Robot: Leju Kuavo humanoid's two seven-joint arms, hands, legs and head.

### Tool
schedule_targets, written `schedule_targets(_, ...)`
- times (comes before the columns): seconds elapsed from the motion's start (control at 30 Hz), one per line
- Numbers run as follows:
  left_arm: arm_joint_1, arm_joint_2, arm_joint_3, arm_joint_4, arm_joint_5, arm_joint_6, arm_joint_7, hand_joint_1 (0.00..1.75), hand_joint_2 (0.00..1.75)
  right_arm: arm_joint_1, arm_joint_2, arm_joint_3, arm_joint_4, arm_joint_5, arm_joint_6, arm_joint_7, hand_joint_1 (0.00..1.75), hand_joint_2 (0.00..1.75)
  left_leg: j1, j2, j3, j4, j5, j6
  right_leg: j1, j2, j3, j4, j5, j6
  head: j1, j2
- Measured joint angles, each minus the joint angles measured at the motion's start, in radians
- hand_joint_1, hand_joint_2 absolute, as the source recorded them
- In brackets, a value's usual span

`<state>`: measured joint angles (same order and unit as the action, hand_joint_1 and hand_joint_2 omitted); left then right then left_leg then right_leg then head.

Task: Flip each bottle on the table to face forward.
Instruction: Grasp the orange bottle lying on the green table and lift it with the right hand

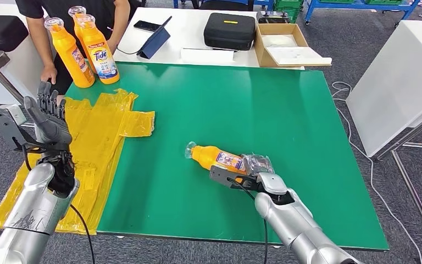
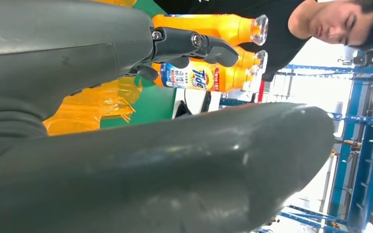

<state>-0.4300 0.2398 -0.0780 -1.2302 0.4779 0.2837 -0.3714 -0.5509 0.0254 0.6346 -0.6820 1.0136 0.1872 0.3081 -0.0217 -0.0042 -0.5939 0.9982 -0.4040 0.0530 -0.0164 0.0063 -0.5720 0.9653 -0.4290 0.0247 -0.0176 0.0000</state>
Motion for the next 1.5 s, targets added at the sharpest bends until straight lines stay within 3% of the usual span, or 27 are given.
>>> schedule_targets(0.2,-0.001,-0.001,-0.010,0.024,0.010,-0.030,0.006,0.00,0.00,0.016,-0.021,-0.048,-0.055,-0.090,-0.001,-0.034,1.75,1.75,-0.001,0.000,-0.004,0.000,0.002,0.002,0.000,0.000,0.009,0.000,0.002,0.003,0.000,0.000)
schedule_targets(0.37,0.040,-0.001,-0.028,0.026,0.067,-0.085,0.052,0.00,0.00,0.057,-0.056,-0.100,-0.228,-0.214,0.050,-0.033,1.75,1.75,-0.002,0.001,-0.010,0.000,0.003,0.002,-0.001,0.000,0.005,0.001,0.003,0.004,0.000,0.000)
schedule_targets(0.5,0.102,0.002,-0.066,-0.010,0.146,-0.158,0.100,0.00,1.75,0.072,-0.078,-0.125,-0.405,-0.308,0.054,-0.024,1.75,1.75,-0.002,0.001,-0.014,0.001,0.003,0.002,-0.001,0.000,0.001,0.001,0.003,0.004,0.000,0.000)
schedule_targets(0.63,0.162,0.004,-0.143,-0.086,0.203,-0.205,0.122,0.00,1.75,0.072,-0.096,-0.128,-0.548,-0.396,0.054,0.003,1.75,1.75,-0.002,0.000,-0.018,0.001,0.003,0.002,-0.001,0.000,-0.004,0.001,0.003,0.004,0.000,0.000)
schedule_targets(0.8,0.181,0.004,-0.244,-0.160,0.232,-0.206,0.135,0.00,1.75,0.069,-0.109,-0.114,-0.636,-0.437,0.041,0.016,1.75,1.75,-0.002,-0.001,-0.019,0.000,0.003,0.002,0.000,0.000,-0.004,0.001,0.003,0.004,0.000,0.000)
schedule_targets(1.2,0.184,-0.001,-0.313,-0.207,0.276,-0.227,0.142,0.00,1.75,0.073,-0.130,-0.083,-0.691,-0.455,0.014,0.024,1.75,1.75,-0.002,-0.001,-0.020,0.001,0.003,0.002,0.000,0.000,-0.005,0.001,0.003,0.004,0.000,0.000)
schedule_targets(1.5,0.138,-0.066,-0.380,-0.232,0.281,-0.198,0.157,0.00,1.75,0.072,-0.071,-0.017,-0.700,-0.411,0.018,0.088,1.75,1.75,-0.002,0.000,-0.020,0.000,0.003,0.002,0.000,0.000,-0.005,0.001,0.003,0.004,0.000,0.000)
